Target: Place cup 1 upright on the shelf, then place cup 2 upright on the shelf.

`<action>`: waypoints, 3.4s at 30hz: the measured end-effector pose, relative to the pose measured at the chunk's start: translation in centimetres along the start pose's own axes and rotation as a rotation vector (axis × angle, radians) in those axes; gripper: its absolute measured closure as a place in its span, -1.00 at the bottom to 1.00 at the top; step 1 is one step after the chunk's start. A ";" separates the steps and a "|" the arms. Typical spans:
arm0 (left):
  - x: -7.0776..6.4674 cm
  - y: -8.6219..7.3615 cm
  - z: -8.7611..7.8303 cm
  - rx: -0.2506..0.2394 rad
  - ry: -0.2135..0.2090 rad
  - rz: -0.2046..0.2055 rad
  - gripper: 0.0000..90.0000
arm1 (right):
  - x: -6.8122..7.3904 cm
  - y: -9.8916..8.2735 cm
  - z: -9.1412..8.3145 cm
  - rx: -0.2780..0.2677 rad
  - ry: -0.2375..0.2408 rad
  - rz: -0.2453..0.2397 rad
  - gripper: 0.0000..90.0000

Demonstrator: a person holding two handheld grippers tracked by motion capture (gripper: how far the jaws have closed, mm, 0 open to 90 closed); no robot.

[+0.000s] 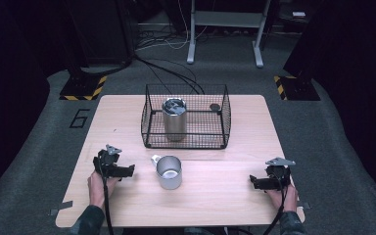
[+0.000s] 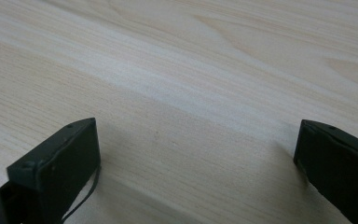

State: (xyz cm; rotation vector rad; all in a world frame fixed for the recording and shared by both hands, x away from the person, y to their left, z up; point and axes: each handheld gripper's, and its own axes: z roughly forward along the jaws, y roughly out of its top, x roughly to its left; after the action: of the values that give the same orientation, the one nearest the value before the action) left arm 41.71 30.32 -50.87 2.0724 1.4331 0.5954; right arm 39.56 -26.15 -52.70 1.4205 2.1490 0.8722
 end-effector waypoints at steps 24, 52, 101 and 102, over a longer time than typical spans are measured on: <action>0.5 -2.0 1.3 -0.095 0.007 -0.070 -0.99 | 8.0 4.9 -2.8 -0.049 0.231 -0.058 -0.95; 0.6 -1.9 1.3 -0.083 -0.005 -0.045 -0.99 | 21.5 11.8 -0.4 -0.078 0.511 -0.340 -0.94; 0.4 -1.6 1.6 -0.092 -0.002 -0.060 -0.99 | 21.1 14.6 -1.8 -0.073 0.467 -0.314 -0.87; 0.4 -1.6 1.6 -0.091 -0.004 -0.060 -0.99 | 20.8 14.6 -2.0 -0.077 0.464 -0.314 -0.87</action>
State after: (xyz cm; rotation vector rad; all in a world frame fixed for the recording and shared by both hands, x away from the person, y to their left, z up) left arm 41.70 30.88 -53.11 1.9524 1.4335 0.6208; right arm 39.79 -3.42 -41.15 0.8646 2.5446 1.2322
